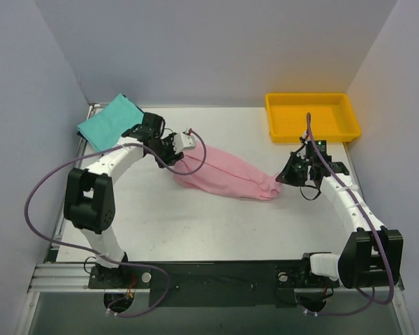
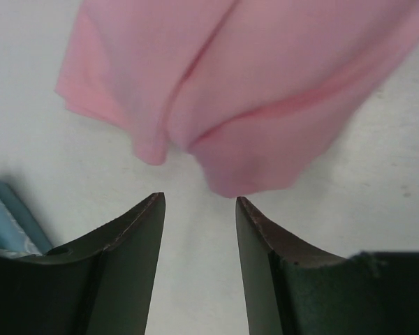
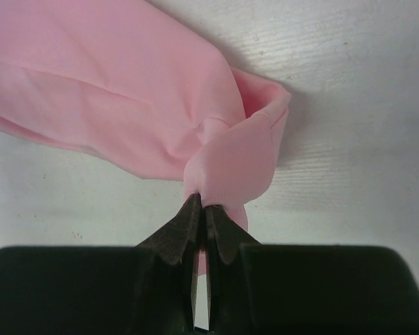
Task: Fold and stack the t-shirts
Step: Flatten out the tshirt
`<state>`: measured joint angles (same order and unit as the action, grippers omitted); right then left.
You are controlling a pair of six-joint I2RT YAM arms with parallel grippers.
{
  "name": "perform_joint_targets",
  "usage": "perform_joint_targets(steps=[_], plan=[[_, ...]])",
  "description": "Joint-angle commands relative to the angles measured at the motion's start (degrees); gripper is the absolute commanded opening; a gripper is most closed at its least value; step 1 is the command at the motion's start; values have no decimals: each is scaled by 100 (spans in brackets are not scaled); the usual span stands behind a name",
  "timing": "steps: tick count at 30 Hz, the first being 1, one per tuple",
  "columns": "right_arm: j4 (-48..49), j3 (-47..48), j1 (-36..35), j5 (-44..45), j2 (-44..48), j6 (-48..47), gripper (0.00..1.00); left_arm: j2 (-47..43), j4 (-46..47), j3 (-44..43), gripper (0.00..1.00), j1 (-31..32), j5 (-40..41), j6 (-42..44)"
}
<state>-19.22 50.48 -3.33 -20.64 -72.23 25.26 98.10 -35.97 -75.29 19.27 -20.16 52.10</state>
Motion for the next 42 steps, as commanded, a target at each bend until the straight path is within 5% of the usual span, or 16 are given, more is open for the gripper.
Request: perform_joint_targets(steps=[1,8,21,25,29,36,42], plan=[[208,129,43,-379,-177,-284,0,786,494,-1083,55,-590,-944,933],[217,374,87,-484,-608,-381,0,1571,-657,-1411,56,-635,-1481,3243],[217,568,96,-573,-819,-372,0,2063,221,-1340,59,-521,-1315,3140],[200,612,105,-564,-758,-399,0,2116,616,-1243,50,-441,-1166,2921],[165,639,105,-572,-697,-442,0,2108,1073,-1260,2,-432,-1051,2509],[-55,1033,289,-546,-293,-460,0,1652,1698,-1400,0,-564,-630,1515],[-458,2156,526,-581,129,-513,0,853,873,-2172,0,-635,-436,559]])
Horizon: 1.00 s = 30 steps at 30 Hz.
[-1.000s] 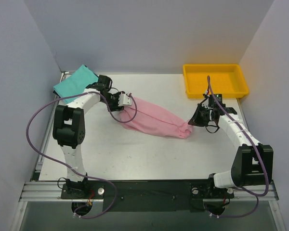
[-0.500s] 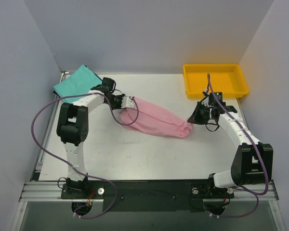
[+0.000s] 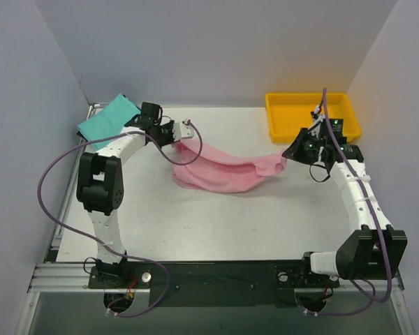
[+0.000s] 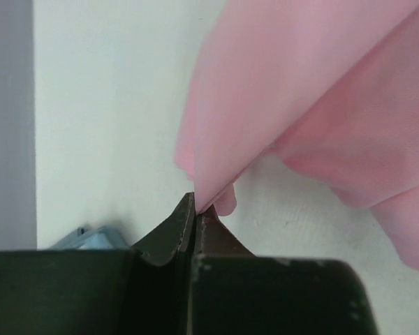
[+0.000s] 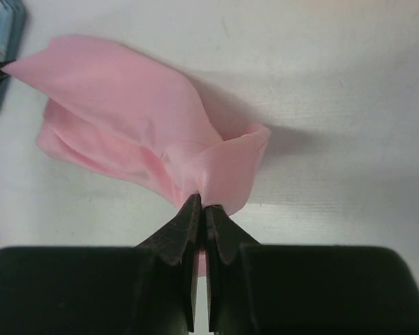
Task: Fold and stack the t-shirts
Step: Flatten out the tshirt
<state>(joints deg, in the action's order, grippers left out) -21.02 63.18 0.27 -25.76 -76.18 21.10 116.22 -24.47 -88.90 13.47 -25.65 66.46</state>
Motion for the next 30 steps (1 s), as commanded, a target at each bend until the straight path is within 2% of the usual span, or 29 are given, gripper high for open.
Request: perform_joint_targets(steps=[1,5,8,13,22,27,30], plan=[[-332,1037,218,-96,578,-89,0,-1205,-626,-952,0,-64,130,-993],[-482,2187,622,-377,1139,77,0,-1934,-1751,-2154,0,-143,235,-1574],[-526,2865,1079,-631,1360,201,0,-2524,-2158,-2622,0,-152,481,-1846],[-728,3902,1186,-852,1702,236,0,-3472,-2966,-3501,0,-161,859,-2049],[-1106,4387,1186,-1063,2573,289,0,-4871,-3573,-3432,0,-152,1448,-2295],[-1361,4353,1186,-1150,2784,298,0,-5127,-3548,-2835,0,-161,1835,-2427],[-1274,3976,1186,-1212,2592,473,0,-5066,-3337,-2484,0,-161,1958,-2444]])
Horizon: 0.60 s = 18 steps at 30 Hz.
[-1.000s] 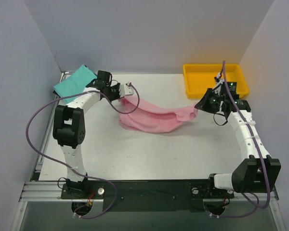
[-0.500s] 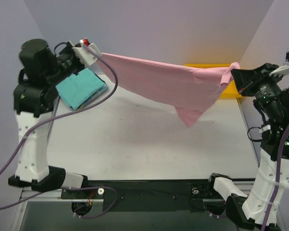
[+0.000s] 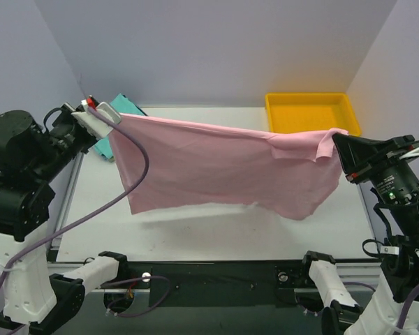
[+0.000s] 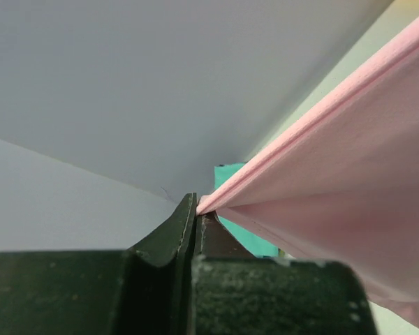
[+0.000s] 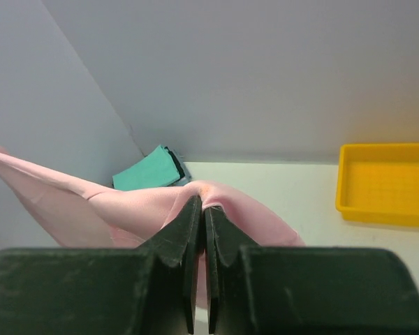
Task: Fold and stack the t-shirts
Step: Flatten out the tshirt
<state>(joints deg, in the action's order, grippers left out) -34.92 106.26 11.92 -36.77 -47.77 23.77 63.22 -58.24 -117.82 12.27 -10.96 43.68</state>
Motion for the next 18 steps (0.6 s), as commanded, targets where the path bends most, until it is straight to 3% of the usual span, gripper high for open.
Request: perform_joint_targets(steps=[1,6,8,10,18], plan=[[186,-473,21,-163,-294,268,0,278,119,479,0,-32,507,-123],[1782,-1492,-40,-322,-1004,1119,0,909,1041,997,0,-41,551,123],[2206,-1398,-215,-243,-1661,1296,0,1358,1411,850,0,-102,569,176],[2261,-846,-452,-103,-2425,1227,0,1894,1657,438,0,-216,595,141],[2085,3249,-612,-172,-5494,1718,0,3767,2132,-2086,0,-673,780,0]])
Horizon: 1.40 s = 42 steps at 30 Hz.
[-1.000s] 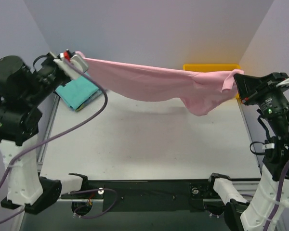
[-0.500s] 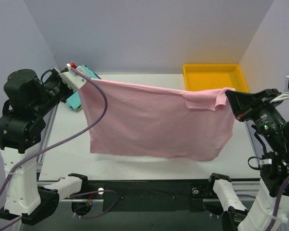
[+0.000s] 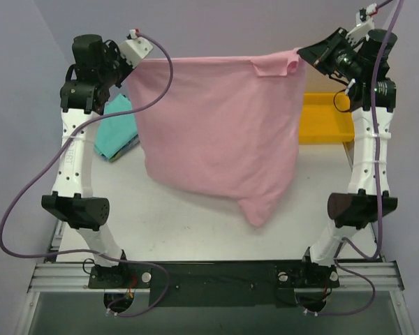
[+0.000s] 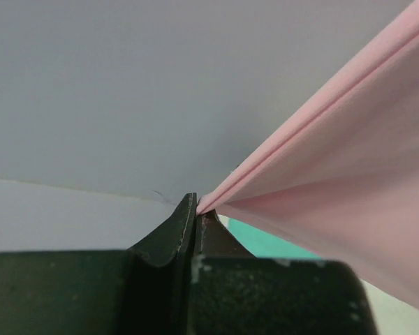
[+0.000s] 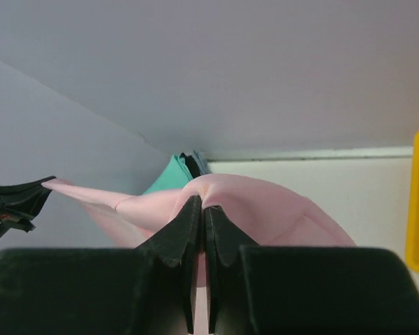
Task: Fold and stack the t-shirts
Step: Flatten out the tshirt
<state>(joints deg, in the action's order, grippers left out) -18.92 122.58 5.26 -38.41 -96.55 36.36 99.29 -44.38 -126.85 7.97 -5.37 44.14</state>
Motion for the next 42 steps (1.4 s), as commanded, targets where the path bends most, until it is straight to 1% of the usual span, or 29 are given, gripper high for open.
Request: perform_joint_targets(steps=[1,2,4,6,7,8,9,10,11,12,13,14,15,16,18,19,20,21,22,23,24,25,26,30,33,36,39,41,42], plan=[[529,2002,81,0,-758,616,0,309,764,-1428,0,-260,220,-28],[703,2058,124,27,-855,670,0,363,764,-1491,0,-287,229,41],[933,1806,195,18,-717,820,0,408,738,-1519,0,-348,168,103],[960,1174,213,-43,-357,698,0,259,677,-1177,0,-410,45,165],[943,527,204,-70,-25,575,0,49,624,-793,0,-436,-69,191],[916,208,186,-165,144,496,0,-101,624,-484,0,-445,-148,305],[777,-544,178,-219,546,321,0,-398,624,154,0,-454,-262,358],[697,-908,151,-210,785,232,0,-549,658,447,0,-463,-281,498],[514,-1738,116,-149,1179,49,0,-881,650,1129,0,-463,-342,577],[407,-2130,90,-97,1452,-32,0,-1032,598,1423,0,-463,-368,743],[241,-2995,20,26,1908,-180,0,-1347,562,2044,0,-463,-395,832],[135,-3830,-16,105,2104,-251,0,-1481,414,2285,0,-454,-412,946],[-118,-4178,-94,210,2523,-304,0,-1726,308,2792,0,-463,-447,1043],[-225,-4886,-165,264,2693,-348,0,-1902,-15,3197,0,-463,-465,1140],[-708,-5767,-305,395,3176,-515,0,-2035,-603,3664,0,-463,-596,1246],[-1049,-6103,-428,579,3500,-568,0,-2071,-763,3824,0,-463,-606,1229],[-1166,-6672,-481,668,3686,-595,0,-2158,-1009,4217,0,-463,-684,1246],[-1358,-6947,-673,903,3966,-543,0,-2194,-1089,4456,0,-463,-737,1237],[-1404,-7550,-745,984,4134,-403,0,-2264,-1273,4884,0,-463,-807,1263],[-1439,-7800,-858,1002,4388,-341,0,-2282,-1388,5080,0,-463,-852,1412],[-1509,-8298,-912,1037,4486,-157,0,-2326,-1607,5482,0,-454,-896,1457],[-1536,-8495,-1060,1072,4653,-95,0,-2326,-1705,5678,0,-454,-913,1518],[-1562,-8862,-1131,1142,4707,37,0,-2352,-1845,6097,0,-454,-931,1545],[-1632,-9533,-1334,1178,4953,380,0,-2440,-2039,7223,0,-445,-853,1782],[-1738,-9709,-1431,1091,5049,565,0,-2475,-2354,7674,0,-436,-686,1783],[-2150,-9640,-1667,1099,5251,627,0,-2563,-2917,7719,0,-445,-668,1765],[-2406,-9386,-1695,1090,5349,548,0,-2590,-3462,7430,0,-445,-781,1721],[-2397,-9095,-1695,1125,5131,443,0,-2546,-3595,7141,0,-445,-843,1721],[-2389,-8877,-1695,1143,4998,355,0,-2528,-3404,7026,0,-454,-861,1660]])
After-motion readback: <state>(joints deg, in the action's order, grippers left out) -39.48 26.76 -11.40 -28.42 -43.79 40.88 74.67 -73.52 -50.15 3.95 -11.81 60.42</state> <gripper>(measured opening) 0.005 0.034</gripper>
